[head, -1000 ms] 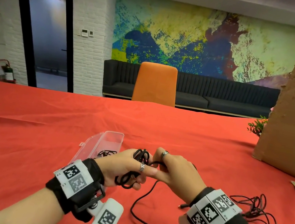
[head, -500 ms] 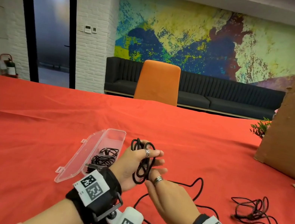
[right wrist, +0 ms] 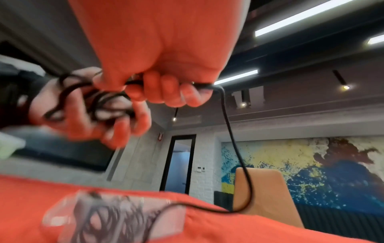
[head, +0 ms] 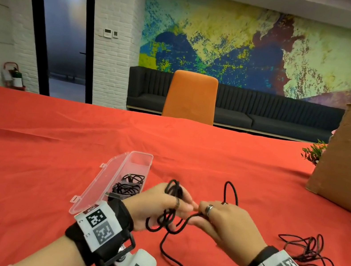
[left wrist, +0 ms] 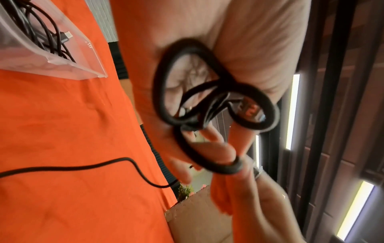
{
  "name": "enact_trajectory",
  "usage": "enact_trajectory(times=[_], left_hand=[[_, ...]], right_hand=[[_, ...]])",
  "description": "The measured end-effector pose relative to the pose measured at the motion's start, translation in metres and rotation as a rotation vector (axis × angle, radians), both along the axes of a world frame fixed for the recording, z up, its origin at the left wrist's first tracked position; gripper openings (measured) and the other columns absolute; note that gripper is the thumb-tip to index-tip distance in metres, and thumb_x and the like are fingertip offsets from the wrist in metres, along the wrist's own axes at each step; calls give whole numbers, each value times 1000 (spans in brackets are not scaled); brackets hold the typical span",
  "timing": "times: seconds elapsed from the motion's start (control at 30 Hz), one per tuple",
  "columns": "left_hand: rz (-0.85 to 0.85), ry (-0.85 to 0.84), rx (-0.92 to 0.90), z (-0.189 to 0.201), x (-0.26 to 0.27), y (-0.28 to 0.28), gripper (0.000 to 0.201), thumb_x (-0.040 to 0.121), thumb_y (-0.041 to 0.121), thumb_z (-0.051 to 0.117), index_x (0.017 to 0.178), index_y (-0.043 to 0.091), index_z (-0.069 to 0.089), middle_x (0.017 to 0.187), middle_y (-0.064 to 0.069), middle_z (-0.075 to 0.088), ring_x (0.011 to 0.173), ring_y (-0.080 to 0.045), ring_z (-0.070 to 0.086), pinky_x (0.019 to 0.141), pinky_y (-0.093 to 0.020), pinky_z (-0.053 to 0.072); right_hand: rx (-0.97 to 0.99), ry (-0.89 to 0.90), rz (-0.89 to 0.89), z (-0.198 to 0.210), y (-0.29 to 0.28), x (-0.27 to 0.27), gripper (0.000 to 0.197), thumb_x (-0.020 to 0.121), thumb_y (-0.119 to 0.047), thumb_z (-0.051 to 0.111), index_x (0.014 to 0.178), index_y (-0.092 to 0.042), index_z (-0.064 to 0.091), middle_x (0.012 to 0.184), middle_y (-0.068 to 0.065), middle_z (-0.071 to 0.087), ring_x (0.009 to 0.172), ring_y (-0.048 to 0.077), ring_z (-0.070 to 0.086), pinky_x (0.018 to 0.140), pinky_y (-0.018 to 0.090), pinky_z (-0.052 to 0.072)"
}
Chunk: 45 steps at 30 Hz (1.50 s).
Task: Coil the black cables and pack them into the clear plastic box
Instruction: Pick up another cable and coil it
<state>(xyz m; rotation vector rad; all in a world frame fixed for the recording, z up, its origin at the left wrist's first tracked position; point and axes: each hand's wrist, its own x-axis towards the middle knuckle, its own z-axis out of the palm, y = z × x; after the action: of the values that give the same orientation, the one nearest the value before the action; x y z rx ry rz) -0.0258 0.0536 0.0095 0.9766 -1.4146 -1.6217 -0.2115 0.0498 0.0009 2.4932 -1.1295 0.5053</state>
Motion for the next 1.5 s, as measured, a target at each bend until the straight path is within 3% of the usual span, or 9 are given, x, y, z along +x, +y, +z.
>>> enact_trajectory(times=[0.2, 0.47, 0.57, 0.67, 0.83, 1.1, 1.2, 1.37, 1.5], left_hand=[[-217, 25, 91, -2, -2, 10, 9, 76, 11, 57, 79, 13, 49, 67, -3, 66, 50, -16, 62, 33, -14, 34], [-335, -168, 42, -3, 17, 10, 36, 66, -4, 51, 99, 10, 58, 61, -3, 63, 36, -9, 43, 42, -17, 35], [-212, -146, 61, -1, 25, 8, 15, 67, 3, 57, 80, 11, 61, 51, -2, 51, 35, -7, 39, 51, -23, 44], [-24, 136, 145, 0, 27, 2, 14, 74, 4, 63, 73, 14, 54, 52, 0, 43, 35, -8, 38, 58, -35, 55], [305, 391, 154, 0, 21, -9, 18, 90, 8, 52, 78, 21, 49, 60, 1, 49, 39, -9, 45, 39, -20, 44], [257, 505, 102, -1, 17, -8, 27, 87, -3, 46, 86, 23, 52, 59, 3, 34, 38, -6, 28, 32, -15, 25], [121, 461, 110, -3, 20, -4, 37, 73, -2, 65, 100, 22, 58, 61, 1, 33, 42, -7, 31, 35, -17, 28], [167, 429, 45, 4, 12, -2, 26, 68, 12, 74, 90, 16, 60, 59, 4, 42, 43, -5, 37, 38, -17, 35], [293, 421, -16, 4, 1, -3, 16, 79, 3, 63, 79, 17, 56, 64, 0, 58, 58, -12, 61, 63, -28, 52]], right_hand=[[-142, -27, 148, -3, -13, 4, 32, 77, -52, 44, 56, -27, 45, 48, -11, 49, 48, 7, 51, 60, 26, 27], [-190, 43, 119, -5, -27, -12, 60, 78, -76, 25, 52, -24, 41, 46, -9, 47, 51, 11, 52, 72, 24, 32], [32, -146, 102, 1, -33, -27, 56, 81, -75, 30, 55, -26, 37, 47, -10, 41, 53, 7, 41, 63, 17, 27], [293, -444, 56, 1, -32, -31, 44, 80, -60, 54, 61, -23, 39, 49, -7, 34, 54, 7, 36, 53, 19, 27], [454, -661, 187, 9, -7, -11, 38, 84, -52, 47, 68, -18, 47, 52, -10, 37, 49, 4, 33, 50, 17, 29], [536, -526, 193, 8, 11, 25, 23, 95, -35, 43, 84, -26, 61, 52, -2, 33, 47, 9, 32, 51, 25, 27], [540, -565, 116, 16, 4, 25, 20, 95, -30, 44, 84, -26, 60, 49, -2, 36, 47, 9, 35, 54, 31, 30], [440, -408, 33, 12, 7, 38, 15, 96, -38, 36, 91, -26, 45, 48, -3, 43, 54, 18, 43, 59, 38, 37], [341, -256, -2, 2, 21, 51, 25, 98, -42, 26, 114, -26, 38, 80, 10, 60, 84, 40, 55, 60, 37, 32]])
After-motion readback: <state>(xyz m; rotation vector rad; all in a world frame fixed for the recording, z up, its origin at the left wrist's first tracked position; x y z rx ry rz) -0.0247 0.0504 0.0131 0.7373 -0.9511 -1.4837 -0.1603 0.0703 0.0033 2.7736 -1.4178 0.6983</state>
